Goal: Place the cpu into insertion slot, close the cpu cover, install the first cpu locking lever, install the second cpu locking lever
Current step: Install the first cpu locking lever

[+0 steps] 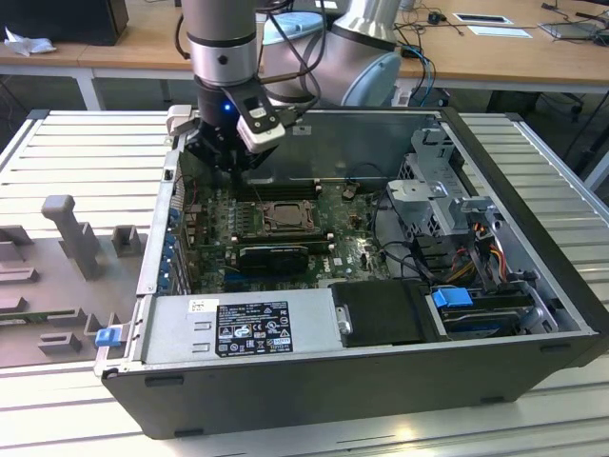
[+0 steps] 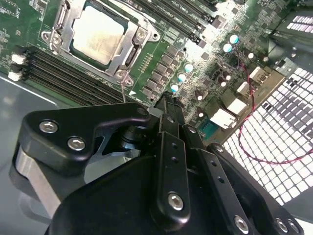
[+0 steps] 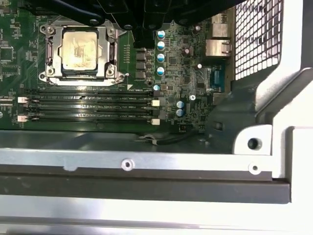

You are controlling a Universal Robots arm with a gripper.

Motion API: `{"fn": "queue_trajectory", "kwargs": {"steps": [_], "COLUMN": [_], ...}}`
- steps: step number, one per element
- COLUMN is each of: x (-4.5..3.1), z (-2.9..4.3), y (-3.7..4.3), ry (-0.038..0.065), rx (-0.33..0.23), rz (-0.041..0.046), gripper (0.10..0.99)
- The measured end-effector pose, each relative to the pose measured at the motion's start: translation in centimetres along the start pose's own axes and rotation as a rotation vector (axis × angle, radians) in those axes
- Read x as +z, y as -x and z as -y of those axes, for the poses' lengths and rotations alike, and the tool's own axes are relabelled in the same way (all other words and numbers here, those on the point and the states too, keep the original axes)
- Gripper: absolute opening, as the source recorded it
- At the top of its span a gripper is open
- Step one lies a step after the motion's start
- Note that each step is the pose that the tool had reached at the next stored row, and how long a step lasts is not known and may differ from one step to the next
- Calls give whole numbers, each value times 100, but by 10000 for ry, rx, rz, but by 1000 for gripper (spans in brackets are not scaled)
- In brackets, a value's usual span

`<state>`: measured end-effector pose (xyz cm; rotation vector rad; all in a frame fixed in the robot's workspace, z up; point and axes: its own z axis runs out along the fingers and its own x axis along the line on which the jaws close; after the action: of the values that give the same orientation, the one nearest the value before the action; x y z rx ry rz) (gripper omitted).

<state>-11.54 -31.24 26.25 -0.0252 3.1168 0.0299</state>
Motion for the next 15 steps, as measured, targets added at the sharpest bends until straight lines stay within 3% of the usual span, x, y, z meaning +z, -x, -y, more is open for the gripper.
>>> {"fn": "queue_trajectory", "kwargs": {"steps": [5,10,15], "x": [8,48,62], "z": [-58,-209,-230], "y": [-2,-1,2], "ry": [0,0,2], "rx": [-2,-1,-2], "rz": [0,0,0], "gripper": [106,106,106]}}
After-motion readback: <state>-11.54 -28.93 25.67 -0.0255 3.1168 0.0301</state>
